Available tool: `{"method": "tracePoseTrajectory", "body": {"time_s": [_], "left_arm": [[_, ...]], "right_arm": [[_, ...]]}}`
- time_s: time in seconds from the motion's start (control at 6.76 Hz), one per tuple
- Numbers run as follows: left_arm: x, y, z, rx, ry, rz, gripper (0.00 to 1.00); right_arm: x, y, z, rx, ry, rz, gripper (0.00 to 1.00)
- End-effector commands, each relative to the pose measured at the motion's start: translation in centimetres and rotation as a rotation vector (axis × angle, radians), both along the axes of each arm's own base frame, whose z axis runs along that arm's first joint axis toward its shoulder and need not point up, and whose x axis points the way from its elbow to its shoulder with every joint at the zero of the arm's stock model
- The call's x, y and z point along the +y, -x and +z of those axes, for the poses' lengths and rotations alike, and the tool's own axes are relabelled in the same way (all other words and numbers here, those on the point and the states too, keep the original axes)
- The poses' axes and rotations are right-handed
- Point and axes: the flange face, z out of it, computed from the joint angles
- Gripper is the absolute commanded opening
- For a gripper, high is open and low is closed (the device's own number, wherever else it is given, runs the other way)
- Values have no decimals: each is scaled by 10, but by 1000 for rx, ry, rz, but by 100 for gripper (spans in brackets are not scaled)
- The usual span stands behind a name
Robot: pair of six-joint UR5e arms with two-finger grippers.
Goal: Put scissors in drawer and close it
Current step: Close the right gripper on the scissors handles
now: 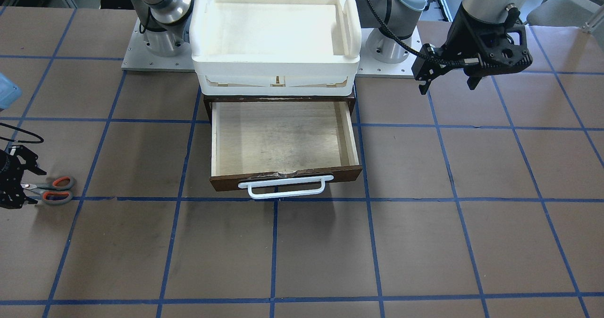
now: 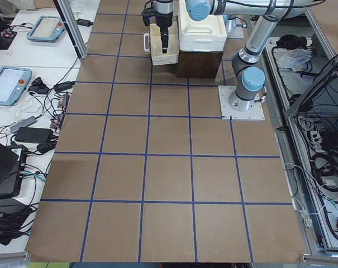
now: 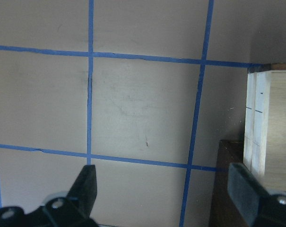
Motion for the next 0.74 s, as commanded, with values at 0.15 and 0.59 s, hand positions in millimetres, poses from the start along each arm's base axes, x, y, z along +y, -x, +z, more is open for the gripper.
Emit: {"method": "tracePoseTrajectory", "body": {"time_s": [0.15, 0.59], "left_arm": [[0, 0, 0, -2, 0, 0, 100], [1, 0, 1, -3, 2, 0, 100]], "right_arm": [[-3, -6, 0, 32, -20, 26, 68], [-2, -4, 0, 36, -23, 20, 68]]}}
